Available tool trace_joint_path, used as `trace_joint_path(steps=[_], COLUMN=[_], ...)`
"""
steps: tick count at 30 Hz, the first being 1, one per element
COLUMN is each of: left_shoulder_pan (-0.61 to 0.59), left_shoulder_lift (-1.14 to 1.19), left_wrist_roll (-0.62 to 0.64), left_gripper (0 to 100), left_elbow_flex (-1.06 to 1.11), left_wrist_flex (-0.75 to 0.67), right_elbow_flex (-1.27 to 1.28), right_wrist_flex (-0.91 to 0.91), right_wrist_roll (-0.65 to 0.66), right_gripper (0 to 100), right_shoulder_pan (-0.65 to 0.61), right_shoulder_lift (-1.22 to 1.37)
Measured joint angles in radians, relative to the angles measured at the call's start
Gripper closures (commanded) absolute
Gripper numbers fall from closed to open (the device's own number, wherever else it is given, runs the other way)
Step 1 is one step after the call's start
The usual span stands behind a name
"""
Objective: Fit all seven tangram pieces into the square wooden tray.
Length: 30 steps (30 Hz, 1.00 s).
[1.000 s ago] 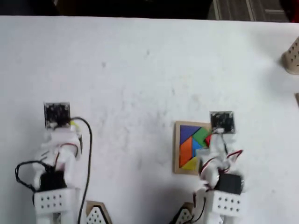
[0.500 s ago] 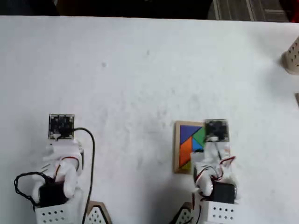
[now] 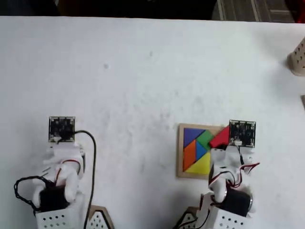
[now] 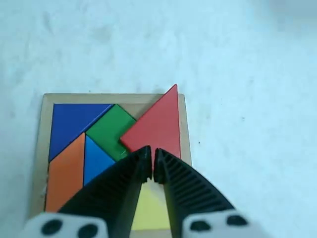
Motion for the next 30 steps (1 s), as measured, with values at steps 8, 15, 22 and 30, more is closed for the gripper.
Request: trace_joint_path(steps=[8, 15, 22, 30], left_shoulder_pan=[0.0, 0.037, 0.038, 0.038], left_shoulder_lift=[0.0, 0.098, 0.431, 0.594], left_wrist_roll=[0.0, 0.002, 0.002, 0.0], left_gripper=[98, 98, 98, 98], left_elbow_flex=[-0.064, -0.098, -0.19, -0.189], left_wrist_flex=[0.078, 0.078, -0.025, -0.167], right_elbow_flex=[-0.288, -0.614, -0.864, -0.934], right_wrist_flex=[0.002, -0.002, -0.057, -0.233], right_wrist_roll=[0.034, 0.038, 0.1, 0.135], right_gripper=[98.1, 98.1, 98.1, 98.1], right_shoulder_pan=[0.002, 0.002, 0.002, -0.043], right_shoulder_lift=[0.456, 1.011, 1.422, 1.697])
